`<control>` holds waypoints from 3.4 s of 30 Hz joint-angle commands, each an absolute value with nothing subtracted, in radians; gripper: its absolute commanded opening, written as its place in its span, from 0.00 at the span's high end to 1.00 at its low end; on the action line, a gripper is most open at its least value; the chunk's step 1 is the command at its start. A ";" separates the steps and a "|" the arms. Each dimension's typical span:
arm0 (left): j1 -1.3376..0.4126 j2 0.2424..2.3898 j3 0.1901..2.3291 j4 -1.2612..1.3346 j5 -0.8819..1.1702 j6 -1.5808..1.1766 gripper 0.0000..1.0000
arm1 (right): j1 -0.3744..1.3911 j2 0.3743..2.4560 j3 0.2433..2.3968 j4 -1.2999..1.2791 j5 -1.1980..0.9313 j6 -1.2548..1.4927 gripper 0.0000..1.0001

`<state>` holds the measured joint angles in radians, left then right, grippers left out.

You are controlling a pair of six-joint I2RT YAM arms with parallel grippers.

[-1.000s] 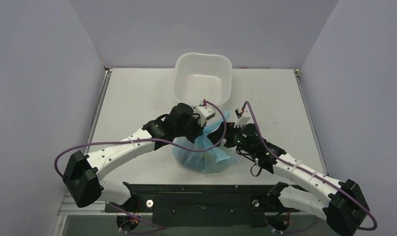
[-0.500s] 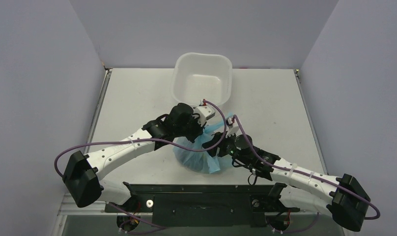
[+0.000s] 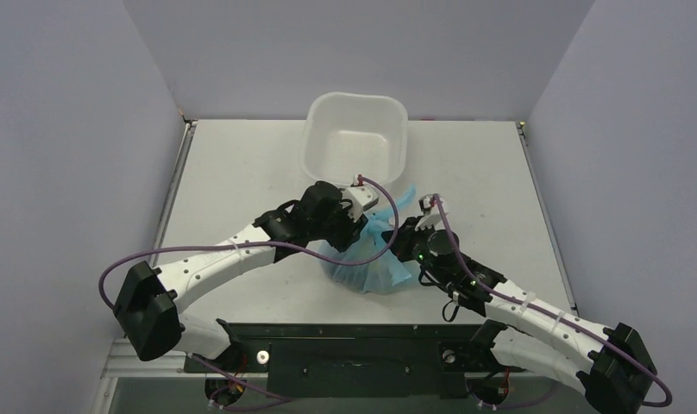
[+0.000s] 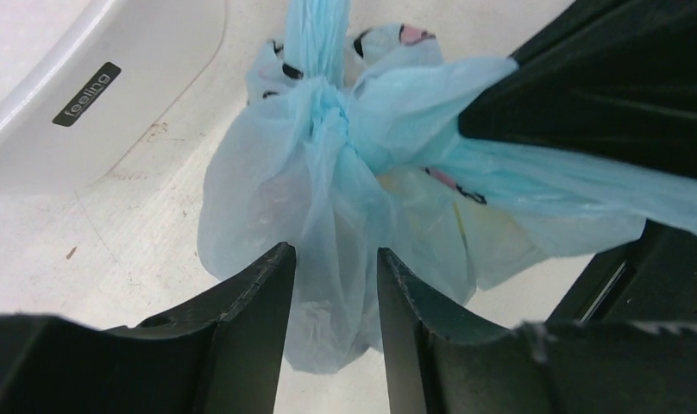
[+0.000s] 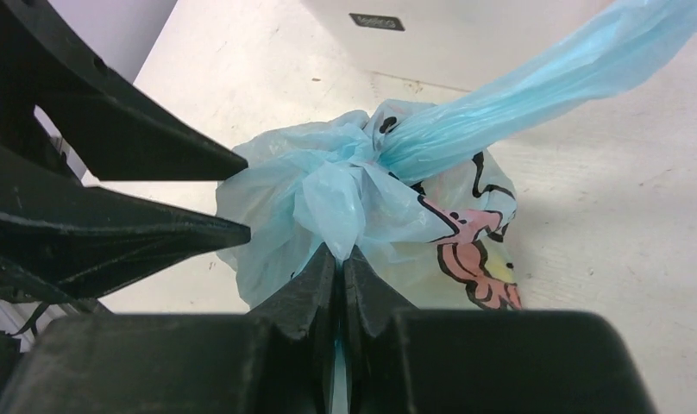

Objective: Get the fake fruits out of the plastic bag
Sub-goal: Untie the plastic bag at the center of the board.

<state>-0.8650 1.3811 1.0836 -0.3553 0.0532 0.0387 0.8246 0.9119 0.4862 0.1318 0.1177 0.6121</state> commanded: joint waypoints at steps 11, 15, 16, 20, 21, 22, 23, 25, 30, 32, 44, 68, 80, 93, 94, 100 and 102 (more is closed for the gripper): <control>-0.864 1.446 1.136 -0.306 0.144 0.007 0.53 | 0.758 0.915 0.468 0.207 -0.104 0.600 0.96; -0.856 1.462 1.145 -0.305 0.162 0.006 0.59 | 0.758 0.921 0.484 0.186 -0.107 0.608 0.96; -0.850 1.469 1.146 -0.301 0.166 -0.016 0.65 | 0.758 0.922 0.488 0.179 -0.105 0.609 0.96; -0.832 1.496 1.158 -0.292 0.188 -0.031 0.92 | 0.762 0.915 0.521 0.108 -0.068 0.620 0.91; -0.829 1.500 1.164 -0.291 0.189 -0.032 0.96 | 0.764 0.914 0.539 0.070 -0.051 0.622 0.90; -0.824 1.509 1.168 -0.287 0.191 -0.031 1.00 | 0.769 0.913 0.549 0.051 -0.045 0.621 0.86; -0.822 1.514 1.176 -0.286 0.189 -0.031 1.00 | 0.773 0.917 0.577 0.003 -0.021 0.619 0.83; -0.817 1.533 1.184 -0.285 0.184 -0.033 1.00 | 0.796 0.926 0.642 -0.118 0.076 0.628 0.70; -0.780 1.532 1.178 -0.259 0.222 -0.068 1.00 | 0.823 0.944 0.737 -0.211 0.148 0.694 0.49; -0.760 1.519 1.170 -0.236 0.253 -0.091 1.00 | 0.825 0.961 0.739 -0.192 0.138 0.712 0.48; -0.790 1.479 1.052 -0.128 0.330 -0.093 1.00 | 0.787 1.108 0.811 -0.198 0.207 0.765 0.55; -0.811 1.431 1.023 -0.107 0.291 -0.297 1.00 | 0.771 0.988 0.668 -0.323 0.201 0.752 0.66; -0.802 1.244 0.980 -0.372 -0.153 -0.671 1.00 | 0.771 1.001 0.677 -0.309 0.178 0.719 1.00; -0.796 0.875 0.691 -0.416 -0.270 -0.871 1.00 | 0.752 0.902 0.658 -0.271 0.206 0.715 1.00; -0.794 0.844 0.673 -0.428 -0.284 -0.883 1.00 | 0.743 0.902 0.655 -0.270 0.208 0.721 1.00; -0.707 0.755 0.654 -0.501 -0.307 -0.850 1.00 | 0.630 0.928 0.658 -0.280 0.134 0.715 1.00; -0.658 0.738 0.671 -0.555 -0.318 -0.835 1.00 | 0.571 0.929 0.659 -0.285 0.098 0.720 1.00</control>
